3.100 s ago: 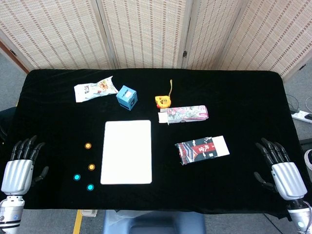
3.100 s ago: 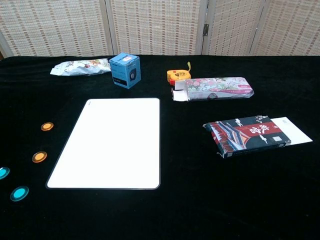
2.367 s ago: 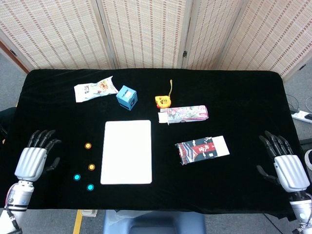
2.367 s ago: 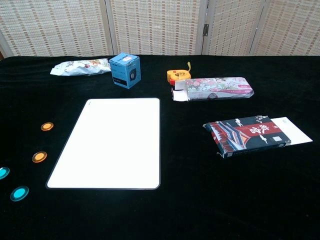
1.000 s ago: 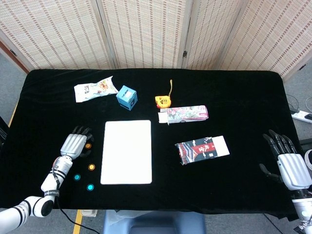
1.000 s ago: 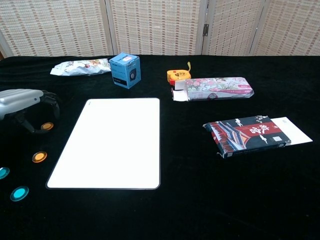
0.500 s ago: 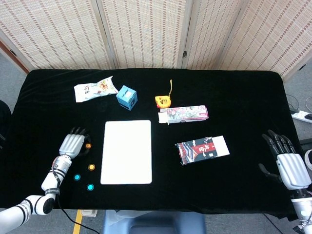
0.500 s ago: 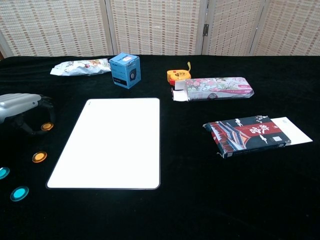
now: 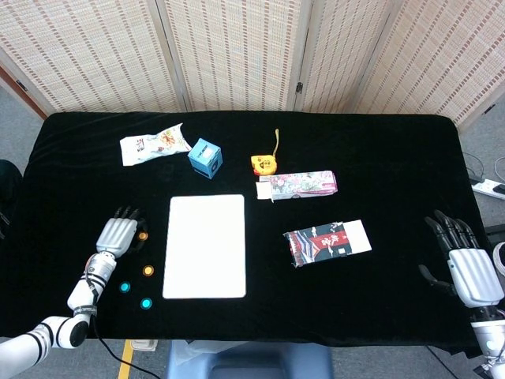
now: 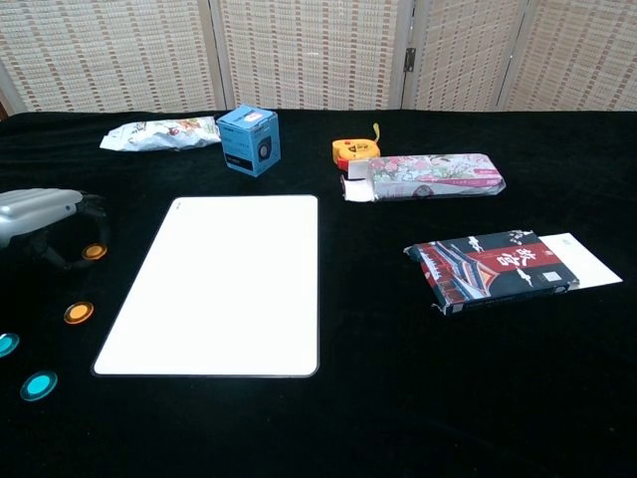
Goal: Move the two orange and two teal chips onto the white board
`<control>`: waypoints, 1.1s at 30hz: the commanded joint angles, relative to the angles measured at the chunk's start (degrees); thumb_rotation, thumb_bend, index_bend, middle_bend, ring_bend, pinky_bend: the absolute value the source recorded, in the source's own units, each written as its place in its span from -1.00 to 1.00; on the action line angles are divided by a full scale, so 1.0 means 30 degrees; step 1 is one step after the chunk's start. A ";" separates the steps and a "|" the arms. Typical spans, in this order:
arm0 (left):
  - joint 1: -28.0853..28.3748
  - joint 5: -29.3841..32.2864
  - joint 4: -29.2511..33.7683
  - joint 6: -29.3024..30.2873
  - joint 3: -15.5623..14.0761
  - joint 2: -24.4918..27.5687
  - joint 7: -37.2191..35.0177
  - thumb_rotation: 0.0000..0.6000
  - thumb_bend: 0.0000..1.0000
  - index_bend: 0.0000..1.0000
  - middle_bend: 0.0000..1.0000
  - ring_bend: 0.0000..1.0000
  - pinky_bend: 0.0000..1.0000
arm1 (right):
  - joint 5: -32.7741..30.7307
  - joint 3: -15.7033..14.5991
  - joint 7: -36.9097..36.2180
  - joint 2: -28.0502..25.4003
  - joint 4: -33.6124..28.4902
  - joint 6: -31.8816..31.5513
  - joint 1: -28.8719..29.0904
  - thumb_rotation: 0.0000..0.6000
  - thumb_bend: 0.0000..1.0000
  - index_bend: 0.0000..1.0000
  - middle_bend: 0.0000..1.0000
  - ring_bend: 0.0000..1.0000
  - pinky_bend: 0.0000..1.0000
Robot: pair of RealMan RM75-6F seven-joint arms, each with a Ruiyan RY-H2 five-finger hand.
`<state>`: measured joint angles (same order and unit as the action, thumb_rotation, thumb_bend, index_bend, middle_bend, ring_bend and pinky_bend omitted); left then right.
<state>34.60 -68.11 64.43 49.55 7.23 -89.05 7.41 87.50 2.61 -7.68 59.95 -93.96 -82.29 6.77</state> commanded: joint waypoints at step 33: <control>0.3161 0.1383 0.5460 -0.1501 0.0525 0.1581 0.3745 1.00 -0.27 -0.51 -0.81 -1.00 -1.00 | -0.0151 0.0026 -0.0401 -0.0124 0.0197 -0.0346 -0.0415 1.00 -0.28 -1.00 -0.97 -1.00 -1.00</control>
<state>44.62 -63.07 79.57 43.81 9.34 -85.41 18.71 87.03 2.68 -8.89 59.60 -93.35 -83.30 5.53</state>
